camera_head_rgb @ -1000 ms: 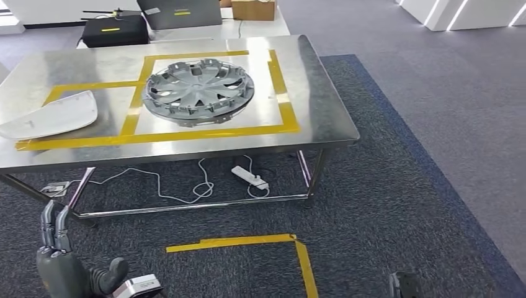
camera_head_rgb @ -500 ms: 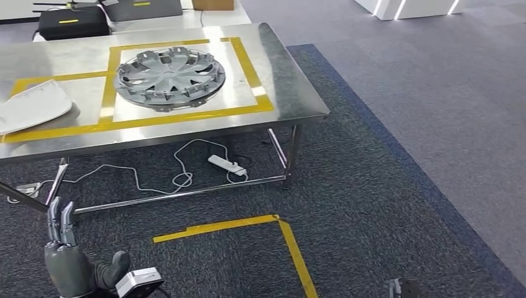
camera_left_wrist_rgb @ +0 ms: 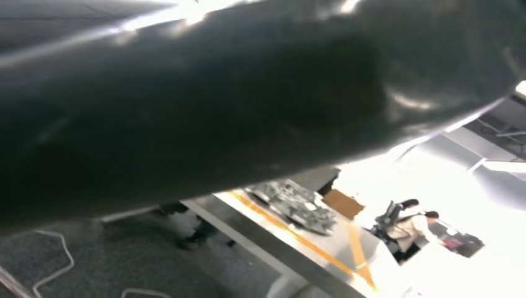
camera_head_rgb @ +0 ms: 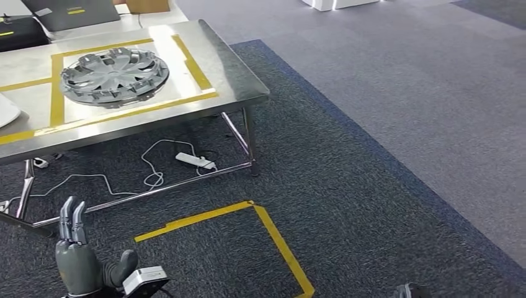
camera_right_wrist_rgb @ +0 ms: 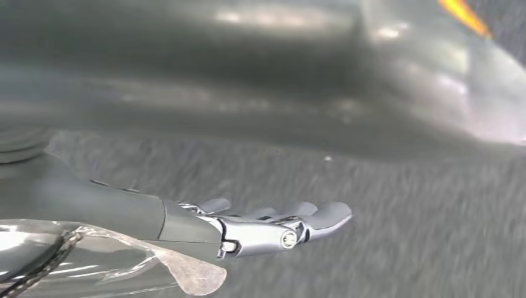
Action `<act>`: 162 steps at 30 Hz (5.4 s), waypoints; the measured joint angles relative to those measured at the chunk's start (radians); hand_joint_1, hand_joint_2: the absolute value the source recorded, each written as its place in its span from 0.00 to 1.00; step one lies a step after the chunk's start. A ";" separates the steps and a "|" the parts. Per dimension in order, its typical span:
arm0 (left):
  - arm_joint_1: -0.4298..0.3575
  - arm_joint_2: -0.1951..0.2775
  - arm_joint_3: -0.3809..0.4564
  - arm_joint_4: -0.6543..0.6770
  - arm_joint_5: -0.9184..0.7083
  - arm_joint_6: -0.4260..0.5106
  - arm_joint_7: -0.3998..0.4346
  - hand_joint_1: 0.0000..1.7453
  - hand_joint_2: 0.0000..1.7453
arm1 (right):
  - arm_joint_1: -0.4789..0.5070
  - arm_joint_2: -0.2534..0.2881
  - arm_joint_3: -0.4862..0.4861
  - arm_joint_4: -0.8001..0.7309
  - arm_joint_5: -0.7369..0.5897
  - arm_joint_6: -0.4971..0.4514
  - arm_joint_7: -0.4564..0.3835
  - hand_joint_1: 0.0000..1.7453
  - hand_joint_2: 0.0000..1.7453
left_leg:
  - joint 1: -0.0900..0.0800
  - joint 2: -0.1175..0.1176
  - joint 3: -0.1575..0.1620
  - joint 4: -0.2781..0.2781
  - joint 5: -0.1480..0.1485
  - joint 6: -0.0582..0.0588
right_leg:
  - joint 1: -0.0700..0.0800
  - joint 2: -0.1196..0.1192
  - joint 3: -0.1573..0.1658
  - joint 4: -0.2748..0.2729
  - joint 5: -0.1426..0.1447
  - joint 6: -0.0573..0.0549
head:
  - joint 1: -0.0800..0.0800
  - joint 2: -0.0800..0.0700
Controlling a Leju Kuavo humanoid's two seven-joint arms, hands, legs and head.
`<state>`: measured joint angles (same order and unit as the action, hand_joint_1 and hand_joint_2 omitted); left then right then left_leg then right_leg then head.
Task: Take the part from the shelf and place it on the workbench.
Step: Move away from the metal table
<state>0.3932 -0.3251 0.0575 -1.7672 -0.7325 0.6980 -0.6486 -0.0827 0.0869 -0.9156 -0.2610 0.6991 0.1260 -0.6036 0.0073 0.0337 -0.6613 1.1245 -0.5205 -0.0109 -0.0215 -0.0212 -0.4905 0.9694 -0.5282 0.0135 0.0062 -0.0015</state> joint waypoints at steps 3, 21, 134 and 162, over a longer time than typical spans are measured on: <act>0.000 0.004 0.000 0.008 0.000 0.000 0.002 0.00 0.00 | -0.003 0.000 -0.003 0.000 -0.001 -0.001 -0.001 0.00 0.00 | -0.001 -0.023 -0.020 0.159 -0.084 0.004 | 0.005 0.031 -0.032 0.003 0.030 -0.006 | 0.000 0.000; -0.003 0.014 -0.016 0.020 0.063 -0.032 0.012 0.00 0.00 | 0.005 0.000 -0.016 0.000 -0.004 -0.010 -0.002 0.00 0.00 | -0.007 0.028 0.149 -0.150 0.035 0.052 | 0.004 0.010 -0.148 0.196 0.001 0.049 | 0.013 0.000; -0.412 0.130 0.698 1.531 0.260 -0.500 0.203 0.00 0.00 | 0.023 0.004 -0.154 0.014 0.062 -0.123 0.032 0.00 0.00 | -0.012 -0.066 0.056 0.017 -0.015 0.023 | 0.017 0.109 -0.064 0.053 0.018 -0.020 | -0.009 0.000; -0.409 0.133 0.698 1.534 0.242 -0.516 0.166 0.00 0.00 | 0.021 0.014 -0.161 0.017 0.088 -0.132 0.022 0.00 0.00 | -0.010 -0.068 0.094 -0.019 -0.005 0.025 | 0.017 0.096 -0.093 0.056 0.050 -0.022 | -0.015 0.000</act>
<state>-0.0156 -0.1925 0.7553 -0.2335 -0.4904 0.1818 -0.4824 -0.0617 0.1014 -1.0761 -0.2440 0.7869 -0.0057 -0.5820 -0.0022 -0.0341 -0.5672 1.1056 -0.5255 0.0139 -0.0047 0.0747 -0.5837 1.0251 -0.4781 -0.0086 -0.0086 -0.0015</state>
